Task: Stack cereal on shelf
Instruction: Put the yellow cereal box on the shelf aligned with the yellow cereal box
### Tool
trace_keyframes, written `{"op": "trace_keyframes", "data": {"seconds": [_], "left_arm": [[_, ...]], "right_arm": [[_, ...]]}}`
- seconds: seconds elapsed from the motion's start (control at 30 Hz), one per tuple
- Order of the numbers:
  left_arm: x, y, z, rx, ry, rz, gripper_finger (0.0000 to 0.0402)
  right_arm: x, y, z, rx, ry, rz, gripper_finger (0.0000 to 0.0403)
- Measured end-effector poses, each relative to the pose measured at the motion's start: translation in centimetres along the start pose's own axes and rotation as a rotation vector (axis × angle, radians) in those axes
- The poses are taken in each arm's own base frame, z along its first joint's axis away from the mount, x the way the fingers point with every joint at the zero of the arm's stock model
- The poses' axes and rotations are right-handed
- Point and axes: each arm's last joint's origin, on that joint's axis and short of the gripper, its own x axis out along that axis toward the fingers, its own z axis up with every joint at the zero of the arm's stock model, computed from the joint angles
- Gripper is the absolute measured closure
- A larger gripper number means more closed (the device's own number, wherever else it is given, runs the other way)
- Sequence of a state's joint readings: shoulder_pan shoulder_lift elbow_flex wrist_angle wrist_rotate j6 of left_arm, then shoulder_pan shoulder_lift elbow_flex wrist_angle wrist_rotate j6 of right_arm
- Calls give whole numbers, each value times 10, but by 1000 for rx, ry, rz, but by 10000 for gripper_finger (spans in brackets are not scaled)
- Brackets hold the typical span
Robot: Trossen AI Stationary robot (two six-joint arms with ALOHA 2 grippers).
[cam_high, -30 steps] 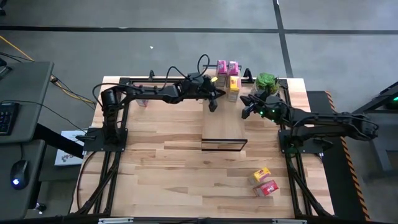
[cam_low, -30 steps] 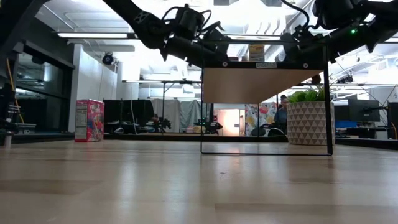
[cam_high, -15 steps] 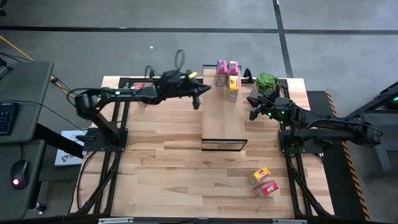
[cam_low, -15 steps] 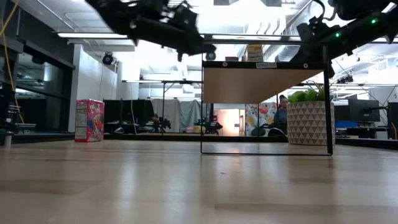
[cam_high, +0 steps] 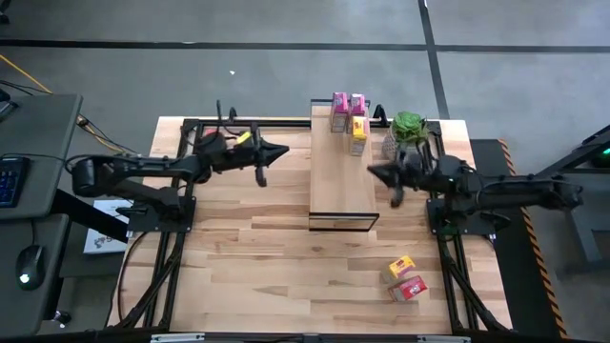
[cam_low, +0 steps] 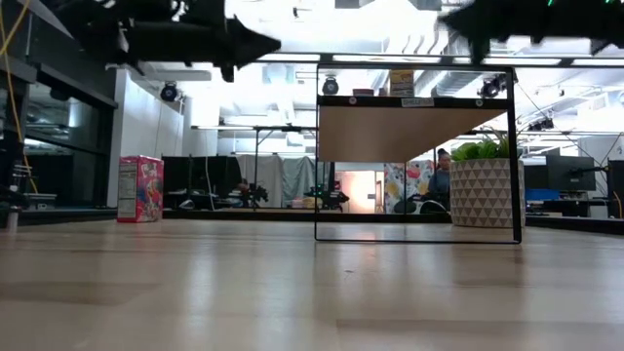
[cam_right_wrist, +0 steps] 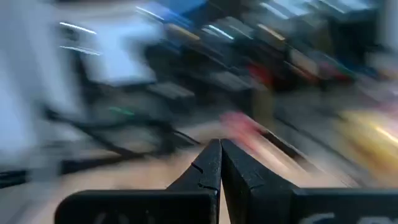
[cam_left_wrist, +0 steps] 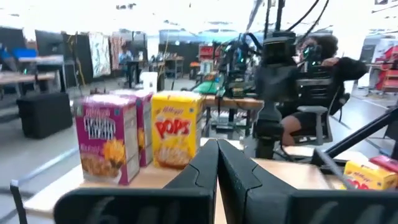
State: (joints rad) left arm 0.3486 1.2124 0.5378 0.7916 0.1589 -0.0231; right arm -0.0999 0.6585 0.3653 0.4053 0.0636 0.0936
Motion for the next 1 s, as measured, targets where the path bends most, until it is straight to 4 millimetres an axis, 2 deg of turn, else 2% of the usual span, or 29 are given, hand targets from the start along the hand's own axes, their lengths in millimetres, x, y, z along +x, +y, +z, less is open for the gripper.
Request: {"op": "trace_keyframes", "data": {"seconds": [0.1, 0.2, 0.3, 0.4, 0.5, 0.73, 0.87, 1.0], "left_arm": [[-4, -3, 7, 9, -24, -11, 402], [-5, -5, 10, 11, -32, -18, 402], [-5, -5, 8, 9, -16, -17, 401], [-5, -4, 7, 11, -8, 1, 402], [-5, -3, 6, 16, -3, 9, 402], [-5, -2, 5, 15, 7, 11, 402], [-5, -2, 4, 13, 21, 11, 401], [-5, -2, 4, 10, 22, 11, 401]], "right_arm": [[1, 21, 17, -53, -205, 331, 403], [1, 37, 27, -48, -373, 519, 403], [5, 47, 32, -57, -465, 518, 402], [18, 54, 40, -62, -423, 404, 393], [33, 60, 50, -83, -250, 308, 363], [49, 82, 88, -43, 337, 104, 242], [51, 100, 104, 147, 692, 68, 196], [44, 123, 108, 368, 1074, -37, 186]]}}
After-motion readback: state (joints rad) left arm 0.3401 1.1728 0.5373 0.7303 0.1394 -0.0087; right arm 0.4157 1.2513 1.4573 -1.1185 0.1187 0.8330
